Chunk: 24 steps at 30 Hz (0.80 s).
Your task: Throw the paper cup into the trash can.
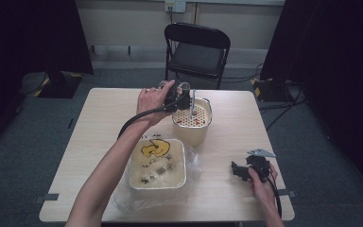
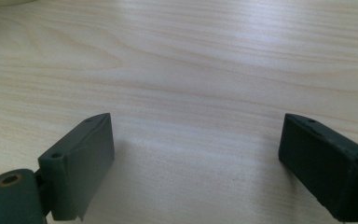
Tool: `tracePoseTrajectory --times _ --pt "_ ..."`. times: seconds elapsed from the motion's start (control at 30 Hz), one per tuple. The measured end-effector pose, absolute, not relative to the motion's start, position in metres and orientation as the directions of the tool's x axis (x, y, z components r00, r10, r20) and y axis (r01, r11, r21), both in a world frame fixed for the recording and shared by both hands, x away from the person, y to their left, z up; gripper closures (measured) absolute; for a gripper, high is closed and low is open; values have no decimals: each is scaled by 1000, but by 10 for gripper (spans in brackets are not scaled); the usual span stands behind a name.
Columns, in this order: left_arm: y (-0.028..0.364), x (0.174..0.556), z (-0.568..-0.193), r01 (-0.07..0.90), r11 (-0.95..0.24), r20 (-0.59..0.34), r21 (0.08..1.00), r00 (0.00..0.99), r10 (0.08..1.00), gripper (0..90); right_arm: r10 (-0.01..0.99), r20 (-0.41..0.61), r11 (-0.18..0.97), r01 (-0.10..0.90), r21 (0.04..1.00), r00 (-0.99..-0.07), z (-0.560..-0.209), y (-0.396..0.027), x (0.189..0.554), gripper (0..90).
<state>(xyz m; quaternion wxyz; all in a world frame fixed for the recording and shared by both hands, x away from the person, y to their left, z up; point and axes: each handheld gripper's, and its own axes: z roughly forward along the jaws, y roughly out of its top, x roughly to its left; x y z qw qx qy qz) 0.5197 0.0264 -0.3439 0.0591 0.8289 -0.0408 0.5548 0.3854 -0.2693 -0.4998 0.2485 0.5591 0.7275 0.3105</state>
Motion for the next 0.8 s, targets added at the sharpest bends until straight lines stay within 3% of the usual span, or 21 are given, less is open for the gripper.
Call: tracePoseTrajectory --times 0.3,0.8 --pt "16 518 -347 -153 -975 929 -161 311 -202 413 968 -14 181 659 730 -250 -500 -269 385 94" --pt "8 514 -340 -139 -904 889 -405 170 -425 418 968 -13 180 660 730 -250 -500 -269 385 94"
